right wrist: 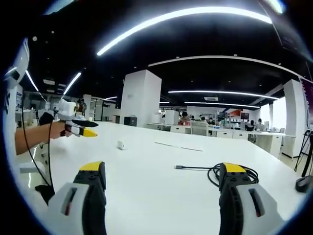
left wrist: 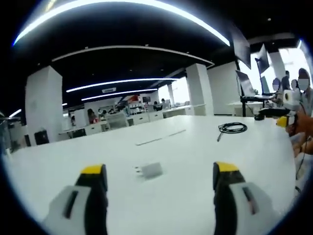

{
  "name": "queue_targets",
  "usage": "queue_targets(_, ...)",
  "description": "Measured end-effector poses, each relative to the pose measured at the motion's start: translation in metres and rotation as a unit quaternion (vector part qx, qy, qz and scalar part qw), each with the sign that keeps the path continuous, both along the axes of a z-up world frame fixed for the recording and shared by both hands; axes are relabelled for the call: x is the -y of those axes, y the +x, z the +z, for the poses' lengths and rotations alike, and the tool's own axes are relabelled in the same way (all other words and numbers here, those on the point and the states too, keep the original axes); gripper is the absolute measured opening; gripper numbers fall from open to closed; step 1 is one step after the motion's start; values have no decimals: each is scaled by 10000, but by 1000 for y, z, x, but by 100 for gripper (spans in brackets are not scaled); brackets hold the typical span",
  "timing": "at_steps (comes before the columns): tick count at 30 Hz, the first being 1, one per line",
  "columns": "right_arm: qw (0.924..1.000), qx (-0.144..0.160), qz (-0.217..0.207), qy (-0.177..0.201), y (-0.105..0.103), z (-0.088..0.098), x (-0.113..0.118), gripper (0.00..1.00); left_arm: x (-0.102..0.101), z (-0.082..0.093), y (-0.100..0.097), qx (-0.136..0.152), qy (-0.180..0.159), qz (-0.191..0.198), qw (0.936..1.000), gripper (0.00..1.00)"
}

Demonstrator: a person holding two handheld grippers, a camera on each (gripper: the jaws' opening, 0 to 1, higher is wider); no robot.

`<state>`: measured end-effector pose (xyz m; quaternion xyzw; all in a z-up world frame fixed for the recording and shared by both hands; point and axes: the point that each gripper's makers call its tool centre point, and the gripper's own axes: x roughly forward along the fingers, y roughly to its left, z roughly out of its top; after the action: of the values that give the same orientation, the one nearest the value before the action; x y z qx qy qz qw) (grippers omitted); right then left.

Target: Plug the desk Type‑C cable into the charger adapter.

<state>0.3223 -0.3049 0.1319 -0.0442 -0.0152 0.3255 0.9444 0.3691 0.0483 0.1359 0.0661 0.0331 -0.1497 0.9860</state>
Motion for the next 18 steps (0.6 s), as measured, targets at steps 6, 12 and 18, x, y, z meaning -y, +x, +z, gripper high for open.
queue_targets(6,10000,-44,13,-12,0,-3,-2,97,-13,0,16,13,169,42,9998,85)
queue_targets(12,10000,-52,59,-45,1,-4,-6,97,-19,4,33,211,497,-193,9984,72)
queue_targets(18,9999,-71,75,-68,1,-6,-8,96,-16,6,41,210,748,-336,9964,61)
